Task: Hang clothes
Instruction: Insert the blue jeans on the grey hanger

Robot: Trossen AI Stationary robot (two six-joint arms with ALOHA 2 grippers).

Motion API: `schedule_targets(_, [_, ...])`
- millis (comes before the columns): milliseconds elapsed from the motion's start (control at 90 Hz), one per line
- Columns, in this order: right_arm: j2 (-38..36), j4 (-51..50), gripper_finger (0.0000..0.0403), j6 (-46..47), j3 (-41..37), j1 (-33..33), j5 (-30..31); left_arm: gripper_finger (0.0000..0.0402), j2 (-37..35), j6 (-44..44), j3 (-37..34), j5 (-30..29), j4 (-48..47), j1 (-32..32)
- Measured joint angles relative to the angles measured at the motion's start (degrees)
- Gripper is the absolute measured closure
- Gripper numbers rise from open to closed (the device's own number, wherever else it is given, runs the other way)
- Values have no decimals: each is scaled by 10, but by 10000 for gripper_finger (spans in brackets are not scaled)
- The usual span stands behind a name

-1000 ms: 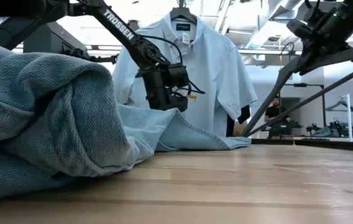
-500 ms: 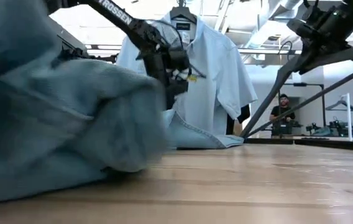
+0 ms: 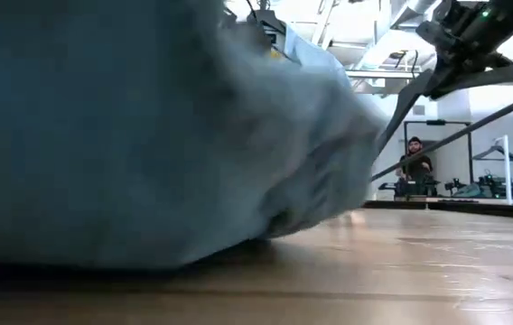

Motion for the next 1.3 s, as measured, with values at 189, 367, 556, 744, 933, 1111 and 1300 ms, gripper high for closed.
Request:
schedule_targets(189, [2,78,375,-95,-9,-46,-1,359,-41,12,0,64,19,-1])
schedule_targets(367, [5,188,375,-204,-12,-84,-6,359,-57,23,0,87,33,-2])
schedule_targets(556, [29,255,375,-294,-12,-141,-63,359,-62,46,0,140,35,-6])
schedule_targets(744, [60,275,375,-328,-13,-196,-87,359,-85,58,0,150,57,-14])
schedule_targets(933, [90,343,375,-366,-13,-240,-168,359,-80,61,0,135,67,-8])
schedule_targets(1111, [104,349,375,-372,-13,-251,-185,360,-62,-27,0,133,189,-6])
schedule_targets(1300, [92,310,375,-372,-13,-252,-197,390,-30,-158,0,107,375,-25])
